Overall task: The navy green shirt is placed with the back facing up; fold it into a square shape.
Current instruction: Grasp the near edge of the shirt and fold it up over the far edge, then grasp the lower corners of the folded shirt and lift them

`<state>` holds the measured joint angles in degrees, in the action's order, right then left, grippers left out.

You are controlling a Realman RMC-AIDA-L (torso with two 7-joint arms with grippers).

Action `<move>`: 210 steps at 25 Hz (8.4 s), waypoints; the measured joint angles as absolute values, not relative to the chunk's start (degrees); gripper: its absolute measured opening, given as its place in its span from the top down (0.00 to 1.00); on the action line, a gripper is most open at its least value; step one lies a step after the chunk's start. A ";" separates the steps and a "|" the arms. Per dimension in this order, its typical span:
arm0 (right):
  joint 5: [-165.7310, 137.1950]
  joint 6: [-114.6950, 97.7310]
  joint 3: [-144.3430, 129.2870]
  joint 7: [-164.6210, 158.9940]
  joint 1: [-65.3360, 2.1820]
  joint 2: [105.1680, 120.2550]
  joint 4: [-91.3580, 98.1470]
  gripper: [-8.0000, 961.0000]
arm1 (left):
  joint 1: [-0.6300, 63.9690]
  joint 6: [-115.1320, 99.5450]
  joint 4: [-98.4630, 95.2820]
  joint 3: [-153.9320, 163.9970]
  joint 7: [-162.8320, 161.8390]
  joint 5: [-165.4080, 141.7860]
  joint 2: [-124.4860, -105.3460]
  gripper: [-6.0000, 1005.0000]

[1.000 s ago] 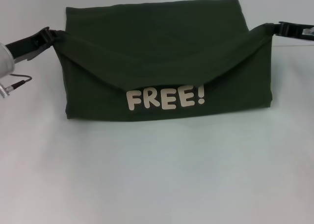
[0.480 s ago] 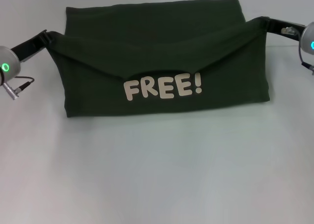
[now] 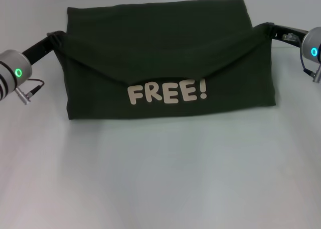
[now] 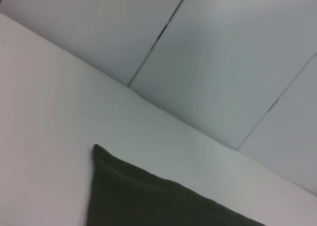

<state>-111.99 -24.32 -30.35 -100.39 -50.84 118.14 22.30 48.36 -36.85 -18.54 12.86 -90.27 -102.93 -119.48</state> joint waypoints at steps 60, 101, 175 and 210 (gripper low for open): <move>-113.89 -65.92 -31.96 -105.82 -36.12 107.45 30.33 0.03 | 36.76 -57.96 -30.38 30.07 -109.05 -126.00 -117.96 0.10; -115.13 -66.01 -32.53 -105.82 -36.21 108.22 29.93 0.06 | 37.79 -57.63 -28.74 32.52 -115.23 -126.30 -117.85 0.18; -139.37 -49.68 -45.74 -131.61 -46.57 111.89 26.59 0.13 | 40.51 -56.04 -29.13 35.61 -122.96 -130.61 -116.56 0.94; -137.81 -50.02 -45.71 -129.06 -44.80 111.47 26.61 0.81 | 40.69 -56.06 -29.88 35.57 -122.94 -130.60 -116.53 0.95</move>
